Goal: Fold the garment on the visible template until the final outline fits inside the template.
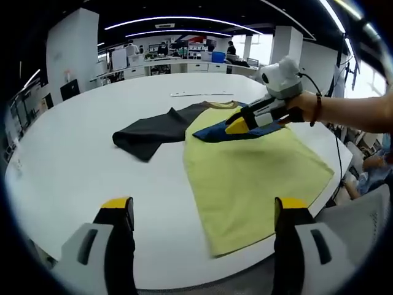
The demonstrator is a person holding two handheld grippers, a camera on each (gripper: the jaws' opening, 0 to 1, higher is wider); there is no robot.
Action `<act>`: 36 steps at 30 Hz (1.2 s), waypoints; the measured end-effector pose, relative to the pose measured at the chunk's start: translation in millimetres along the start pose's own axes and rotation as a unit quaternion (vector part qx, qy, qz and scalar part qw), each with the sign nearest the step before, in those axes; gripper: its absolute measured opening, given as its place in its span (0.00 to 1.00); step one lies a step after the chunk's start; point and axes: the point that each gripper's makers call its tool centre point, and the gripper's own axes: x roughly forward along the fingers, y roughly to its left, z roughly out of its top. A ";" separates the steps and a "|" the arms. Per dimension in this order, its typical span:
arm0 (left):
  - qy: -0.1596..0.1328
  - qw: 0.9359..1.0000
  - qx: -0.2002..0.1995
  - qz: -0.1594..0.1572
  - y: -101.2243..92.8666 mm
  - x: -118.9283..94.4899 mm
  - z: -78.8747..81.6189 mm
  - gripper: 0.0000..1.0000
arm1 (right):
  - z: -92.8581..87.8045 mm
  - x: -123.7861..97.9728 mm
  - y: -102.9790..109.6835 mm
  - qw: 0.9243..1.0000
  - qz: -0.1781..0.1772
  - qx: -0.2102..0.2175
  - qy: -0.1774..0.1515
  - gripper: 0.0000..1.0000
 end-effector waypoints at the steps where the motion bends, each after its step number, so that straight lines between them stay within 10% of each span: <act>1: 0.000 1.000 -0.001 0.001 0.5 -0.3 0.0 0.92 | -0.2 1.2 -0.7 1.000 0.000 0.001 0.001 0.24; 21: 0.004 1.000 0.005 -0.005 -2.5 3.2 1.1 0.92 | -25.4 3.5 58.3 0.995 0.092 -0.011 0.042 0.20; 31: 0.003 1.000 0.006 -0.006 -2.8 0.4 0.2 0.92 | -30.5 3.3 56.4 0.995 0.083 0.034 0.032 0.21; 36: -0.001 1.000 0.006 -0.005 -2.5 0.6 2.5 0.93 | -13.8 -12.7 26.5 1.000 0.013 0.015 -0.009 0.37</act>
